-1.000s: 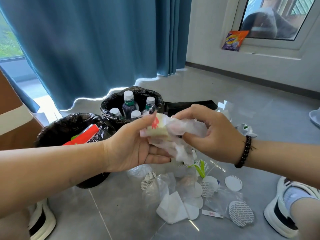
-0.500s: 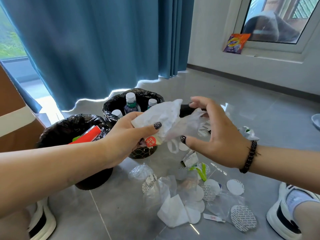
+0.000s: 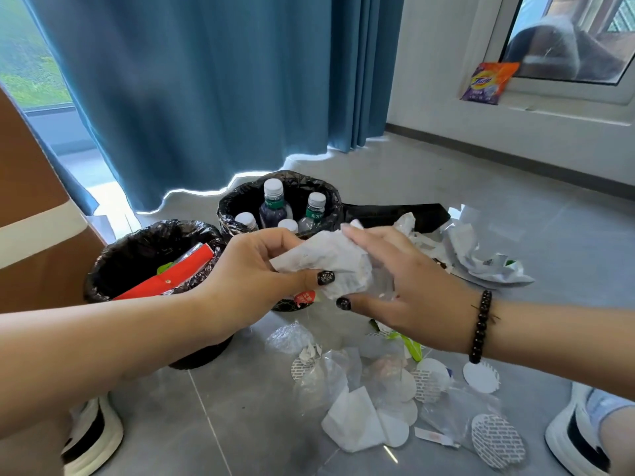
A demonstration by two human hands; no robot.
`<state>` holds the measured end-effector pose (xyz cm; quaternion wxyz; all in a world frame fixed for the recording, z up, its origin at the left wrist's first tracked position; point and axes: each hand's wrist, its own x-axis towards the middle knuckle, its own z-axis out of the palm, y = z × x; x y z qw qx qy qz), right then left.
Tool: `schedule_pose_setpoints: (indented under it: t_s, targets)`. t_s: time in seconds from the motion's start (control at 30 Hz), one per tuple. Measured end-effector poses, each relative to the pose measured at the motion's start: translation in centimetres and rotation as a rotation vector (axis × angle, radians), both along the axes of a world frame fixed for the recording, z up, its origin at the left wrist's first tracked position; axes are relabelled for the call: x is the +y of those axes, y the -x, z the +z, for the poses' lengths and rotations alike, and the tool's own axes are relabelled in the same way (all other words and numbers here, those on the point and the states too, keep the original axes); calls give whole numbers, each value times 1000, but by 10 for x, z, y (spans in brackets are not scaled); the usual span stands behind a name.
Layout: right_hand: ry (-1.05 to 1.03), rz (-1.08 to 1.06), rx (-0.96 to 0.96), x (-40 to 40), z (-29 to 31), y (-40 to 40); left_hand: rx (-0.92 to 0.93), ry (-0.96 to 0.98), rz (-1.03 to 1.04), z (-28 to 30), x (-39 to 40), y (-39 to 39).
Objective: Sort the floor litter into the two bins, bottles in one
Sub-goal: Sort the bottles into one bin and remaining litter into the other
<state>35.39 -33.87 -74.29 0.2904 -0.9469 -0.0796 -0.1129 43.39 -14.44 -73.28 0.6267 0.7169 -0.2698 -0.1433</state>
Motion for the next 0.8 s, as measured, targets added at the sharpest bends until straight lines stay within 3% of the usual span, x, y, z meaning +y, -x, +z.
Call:
schedule_pose_setpoints:
  t_s: [0.13, 0.2, 0.43, 0.6, 0.8]
  targets:
    - [-236, 47, 32, 1, 1, -7, -28, 76, -19, 0, -2, 1]
    - [-410, 73, 98, 0, 1, -9, -97, 25, -7, -1, -2, 0]
    - [-667, -45, 318, -6, -14, -14, -234, -112, -180, -7, 4, -3]
    - [-738, -89, 458, -6, -19, -15, -273, -218, -168, -12, 7, -4]
    - [-641, -7, 586, -2, -25, -16, -280, -254, -102, -20, 7, -4]
